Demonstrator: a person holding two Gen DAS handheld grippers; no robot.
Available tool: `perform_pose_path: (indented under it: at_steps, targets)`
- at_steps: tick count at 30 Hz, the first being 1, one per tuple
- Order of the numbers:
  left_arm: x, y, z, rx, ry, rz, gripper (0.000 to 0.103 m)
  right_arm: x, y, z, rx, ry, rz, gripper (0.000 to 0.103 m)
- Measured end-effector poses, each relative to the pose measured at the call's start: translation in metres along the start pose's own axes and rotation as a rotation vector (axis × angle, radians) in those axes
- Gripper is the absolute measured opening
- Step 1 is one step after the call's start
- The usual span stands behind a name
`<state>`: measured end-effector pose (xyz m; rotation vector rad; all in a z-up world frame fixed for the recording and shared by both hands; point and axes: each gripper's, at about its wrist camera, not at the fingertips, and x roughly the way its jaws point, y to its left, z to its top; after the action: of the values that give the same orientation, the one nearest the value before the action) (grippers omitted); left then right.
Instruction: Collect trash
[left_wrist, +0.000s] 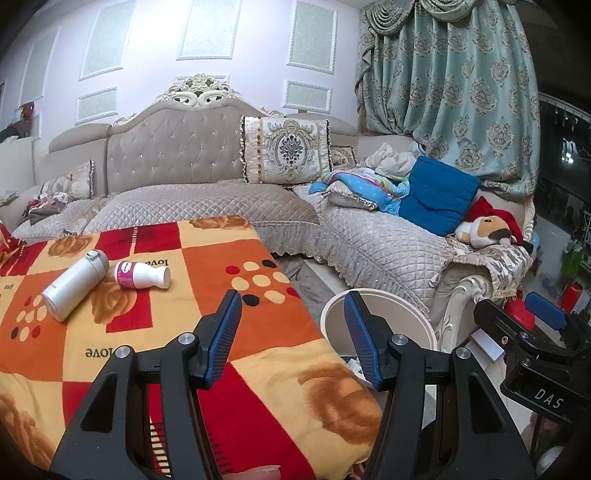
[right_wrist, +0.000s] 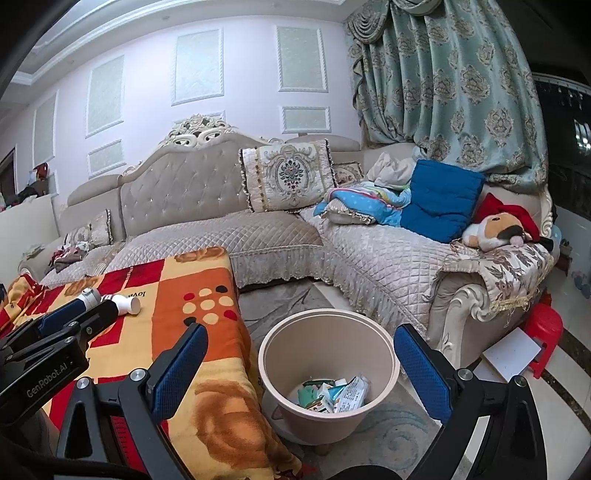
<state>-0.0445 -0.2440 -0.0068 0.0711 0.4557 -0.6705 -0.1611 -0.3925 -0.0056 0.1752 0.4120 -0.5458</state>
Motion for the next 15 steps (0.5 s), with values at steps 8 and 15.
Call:
perform_pose_path:
  at_steps: [8,15]
  targets:
    - [0.0015,-0.0001,-0.0014,0.000,0.007,0.003,0.056,0.0020,0.0004,-0.0005,0.007,0.011,0.003,0.100]
    - [0.0025,-0.0001,-0.0024,0.003,0.010,0.007,0.056,0.0021,0.0006,0.0001,0.004,0.011,0.008,0.100]
